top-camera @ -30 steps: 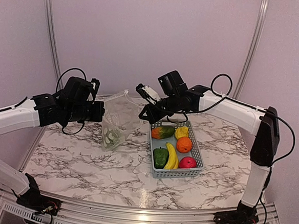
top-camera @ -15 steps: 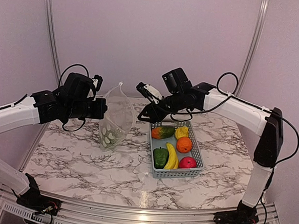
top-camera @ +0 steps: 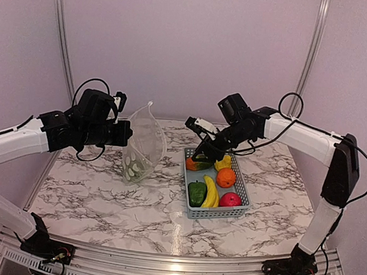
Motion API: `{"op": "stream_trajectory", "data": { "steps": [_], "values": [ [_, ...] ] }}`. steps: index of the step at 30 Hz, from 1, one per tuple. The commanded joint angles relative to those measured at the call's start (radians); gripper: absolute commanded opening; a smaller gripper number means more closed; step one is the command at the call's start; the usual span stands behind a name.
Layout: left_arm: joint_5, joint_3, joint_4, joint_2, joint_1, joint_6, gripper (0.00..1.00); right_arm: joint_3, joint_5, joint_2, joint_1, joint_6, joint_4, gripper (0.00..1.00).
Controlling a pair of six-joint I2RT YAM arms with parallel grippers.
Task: Place the food in the zip-top bag and seal the zipper
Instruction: Adjust the zipper food storage bag at the center of the board, then pick up the fake fruit from the bin.
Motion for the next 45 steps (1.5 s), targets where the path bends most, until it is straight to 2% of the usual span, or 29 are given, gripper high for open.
{"op": "stream_trajectory", "data": {
  "steps": [1,7,15,21,28,40,42,45],
  "values": [
    [0.018,0.022,-0.008,0.000,-0.002,0.015,0.00,-0.062,0.050,-0.043,-0.018,-0.087,-0.027,0.44],
    [0.020,0.019,-0.003,0.000,-0.003,0.015,0.00,-0.139,0.222,-0.033,-0.024,-0.043,0.033,0.43],
    [0.033,0.017,-0.010,-0.003,-0.001,0.015,0.00,-0.115,0.414,0.041,-0.024,-0.164,0.082,0.36],
    [0.038,0.010,-0.017,-0.013,-0.002,0.014,0.00,-0.124,0.530,0.054,-0.040,-0.192,0.082,0.35],
    [0.051,0.003,-0.011,-0.011,-0.003,0.009,0.00,-0.118,0.460,0.071,-0.139,-0.140,0.091,0.35],
    [0.064,0.001,-0.008,-0.008,-0.002,0.003,0.00,-0.095,0.379,0.158,-0.230,-0.097,0.108,0.36],
    [0.065,0.002,-0.009,-0.008,-0.002,0.003,0.00,-0.095,0.373,0.164,-0.231,-0.089,0.106,0.32],
    [0.067,0.003,-0.010,-0.008,-0.003,0.003,0.00,-0.095,0.360,0.160,-0.232,-0.080,0.099,0.18]
  ]
}}
